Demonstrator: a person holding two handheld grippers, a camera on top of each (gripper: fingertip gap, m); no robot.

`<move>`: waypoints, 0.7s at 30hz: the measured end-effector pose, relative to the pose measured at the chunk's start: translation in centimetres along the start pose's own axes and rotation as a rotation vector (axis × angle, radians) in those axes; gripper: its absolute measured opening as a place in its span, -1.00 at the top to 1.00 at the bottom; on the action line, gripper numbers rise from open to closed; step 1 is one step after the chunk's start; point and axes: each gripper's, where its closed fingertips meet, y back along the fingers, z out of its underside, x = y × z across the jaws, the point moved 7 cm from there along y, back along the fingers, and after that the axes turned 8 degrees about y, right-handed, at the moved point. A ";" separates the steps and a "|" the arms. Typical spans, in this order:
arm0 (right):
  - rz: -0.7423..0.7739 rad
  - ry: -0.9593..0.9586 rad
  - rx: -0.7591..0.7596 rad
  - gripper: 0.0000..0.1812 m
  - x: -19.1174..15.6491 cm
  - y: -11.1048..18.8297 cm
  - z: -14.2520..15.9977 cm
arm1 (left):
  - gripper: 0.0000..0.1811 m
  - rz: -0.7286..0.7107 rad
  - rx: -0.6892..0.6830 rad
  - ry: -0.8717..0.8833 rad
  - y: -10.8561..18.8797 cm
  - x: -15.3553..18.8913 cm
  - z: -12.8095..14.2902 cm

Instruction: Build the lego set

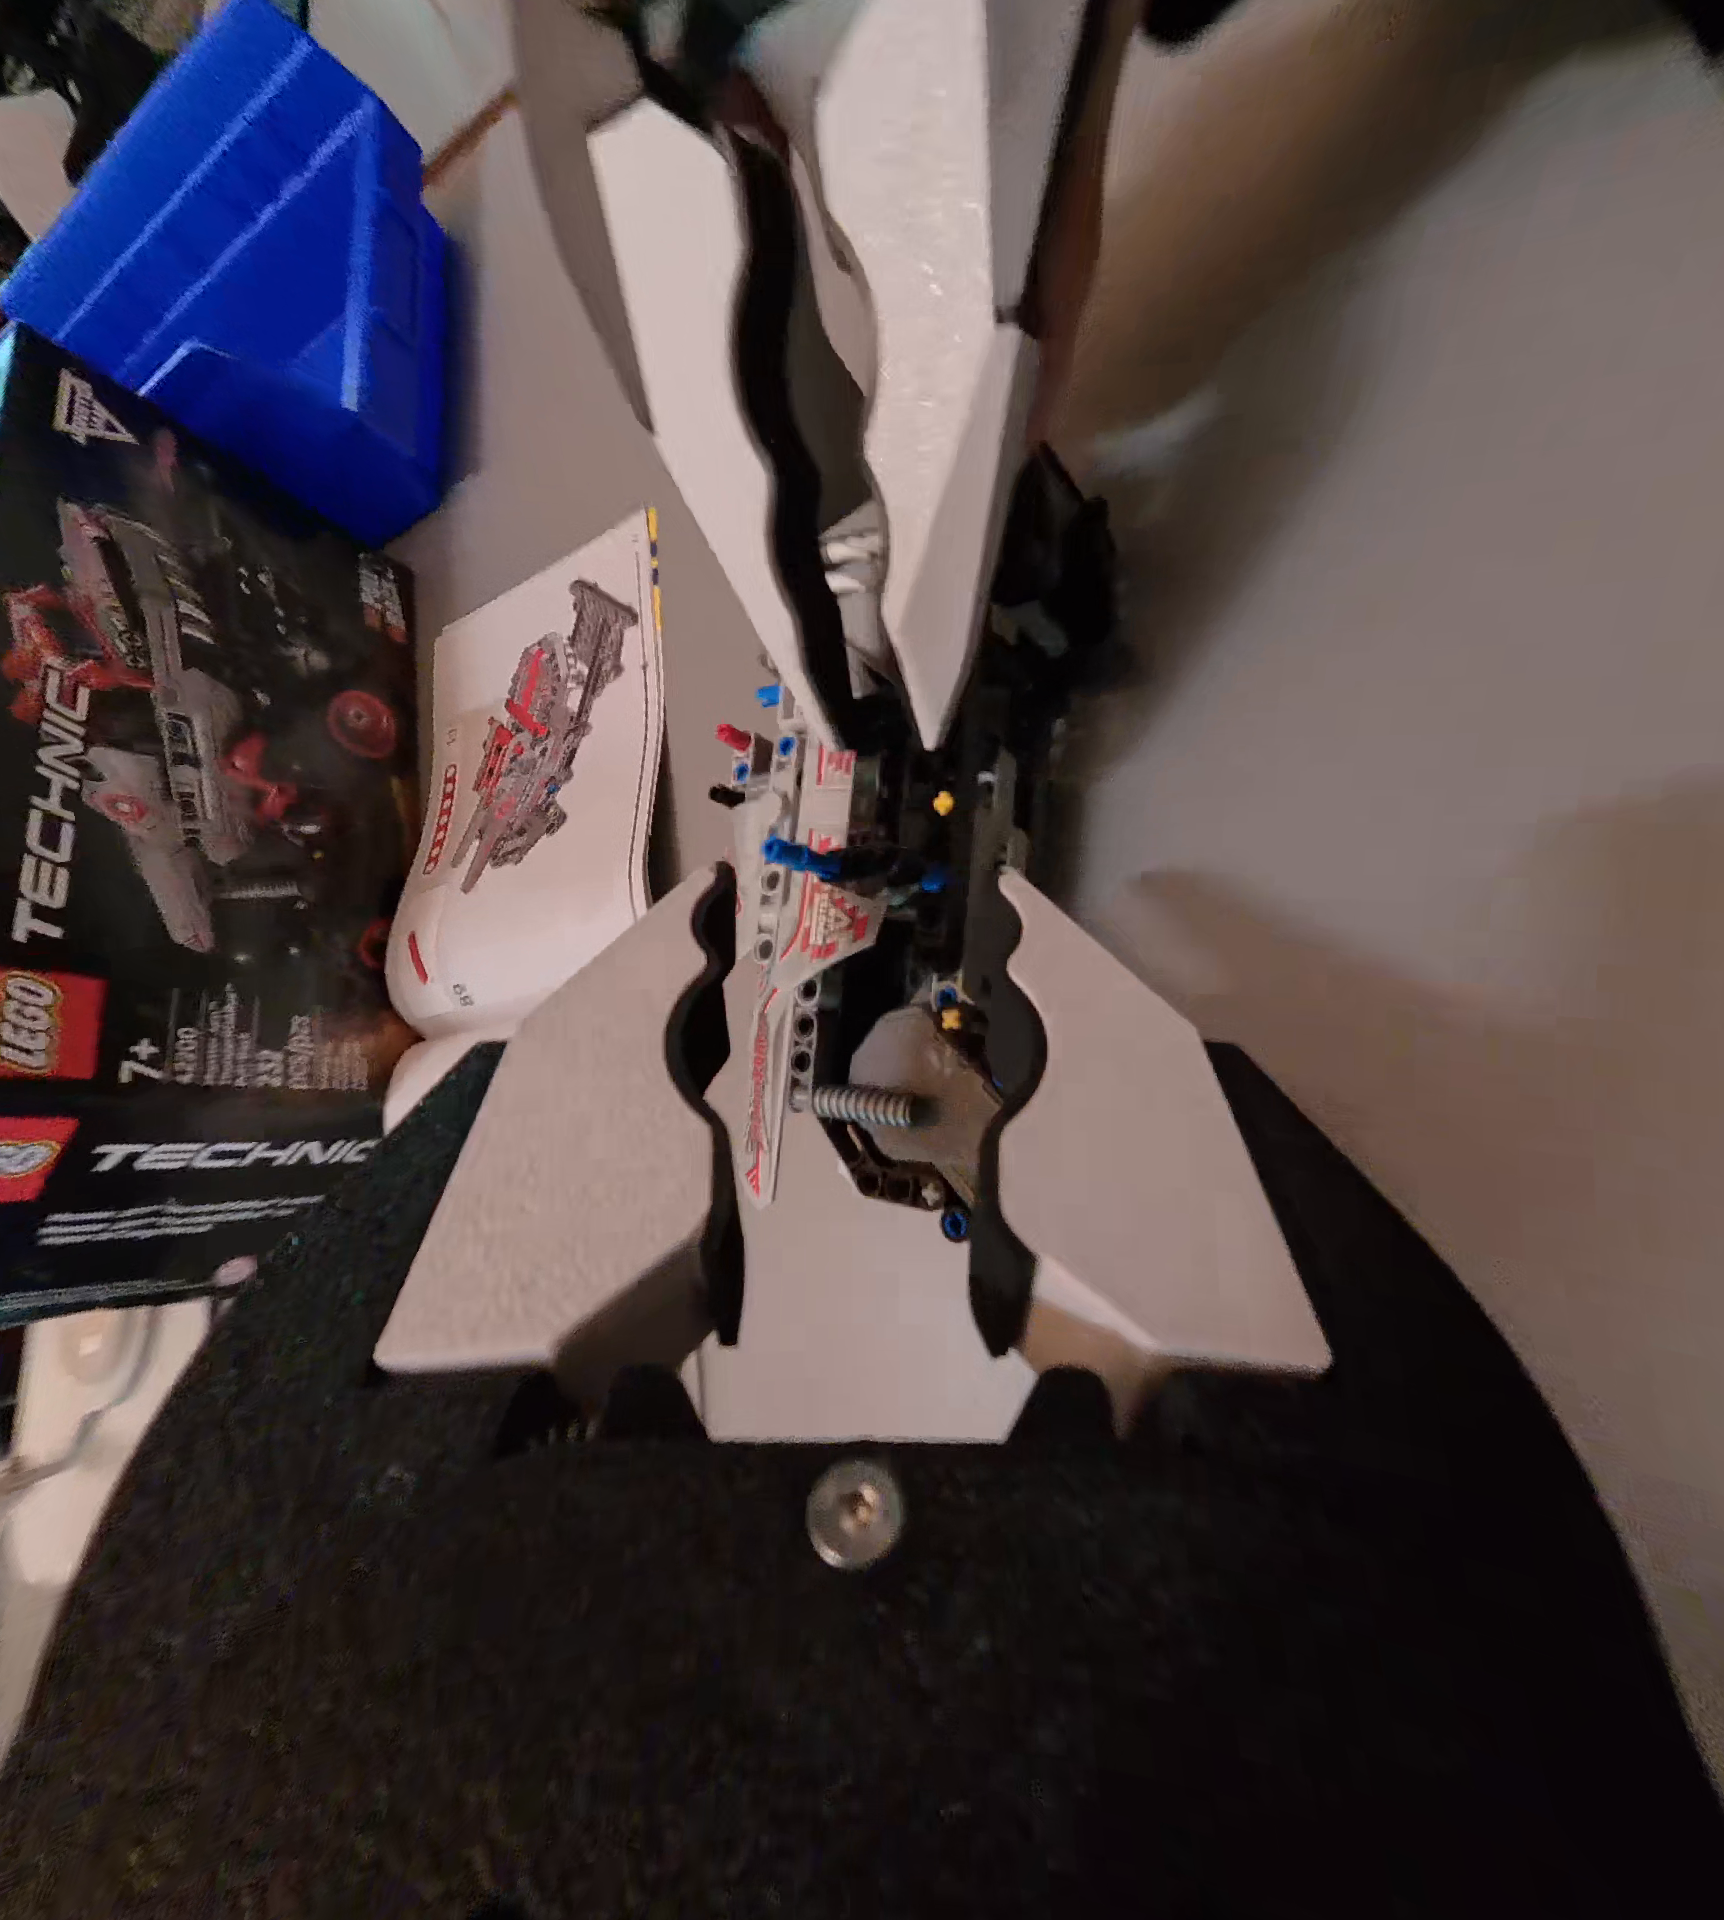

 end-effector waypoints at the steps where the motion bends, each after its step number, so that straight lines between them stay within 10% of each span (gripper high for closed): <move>1: 0.000 0.003 0.000 0.85 0.0 0.0 0.0 | 0.51 -0.029 -0.053 -0.033 -0.2 0.1 0.0; 21: 0.052 0.275 -0.100 0.53 -0.9 -0.2 0.7 | 0.63 -0.159 -0.178 -0.110 -0.9 1.1 -1.0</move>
